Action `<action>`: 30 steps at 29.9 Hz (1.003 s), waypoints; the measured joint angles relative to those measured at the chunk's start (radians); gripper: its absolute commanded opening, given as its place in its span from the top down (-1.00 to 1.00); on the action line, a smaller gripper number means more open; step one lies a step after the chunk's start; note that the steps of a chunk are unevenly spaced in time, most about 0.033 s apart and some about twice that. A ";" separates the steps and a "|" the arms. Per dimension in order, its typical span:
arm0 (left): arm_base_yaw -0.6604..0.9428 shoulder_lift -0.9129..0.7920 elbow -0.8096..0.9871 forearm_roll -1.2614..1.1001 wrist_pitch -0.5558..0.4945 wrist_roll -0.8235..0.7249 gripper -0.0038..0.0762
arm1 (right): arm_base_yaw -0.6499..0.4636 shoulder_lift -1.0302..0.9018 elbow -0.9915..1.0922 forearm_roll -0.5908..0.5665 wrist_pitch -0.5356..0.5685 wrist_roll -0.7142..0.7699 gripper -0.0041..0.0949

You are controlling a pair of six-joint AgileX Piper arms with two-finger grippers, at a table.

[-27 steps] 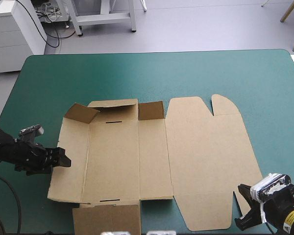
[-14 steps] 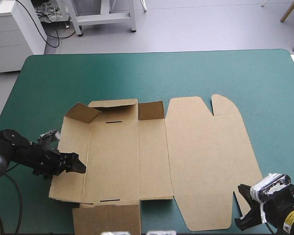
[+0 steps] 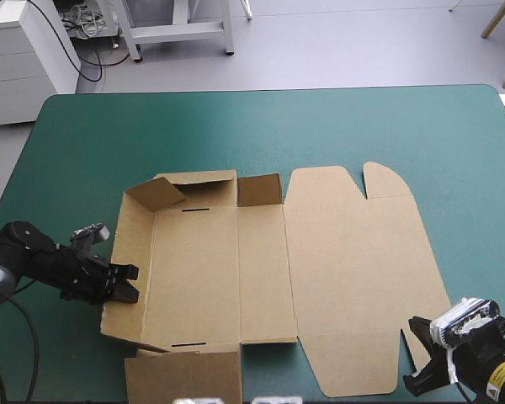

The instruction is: Fold the box

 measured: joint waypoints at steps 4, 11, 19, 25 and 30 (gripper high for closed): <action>0.000 0.000 0.000 0.014 -0.006 0.005 0.92 | 0.000 0.000 0.000 0.000 0.000 0.000 0.96; -0.001 0.000 -0.035 0.065 -0.006 0.005 0.92 | 0.000 0.000 0.000 0.000 0.000 0.000 0.96; -0.178 0.012 -0.250 0.318 -0.073 -0.057 0.92 | 0.000 0.000 0.000 0.000 0.000 0.000 0.96; -0.360 0.090 -0.422 0.540 -0.085 -0.149 0.92 | 0.000 0.000 0.000 0.000 0.000 0.000 0.96; -0.486 0.171 -0.532 0.717 -0.090 -0.174 0.92 | 0.000 0.000 0.000 0.000 0.000 0.000 0.96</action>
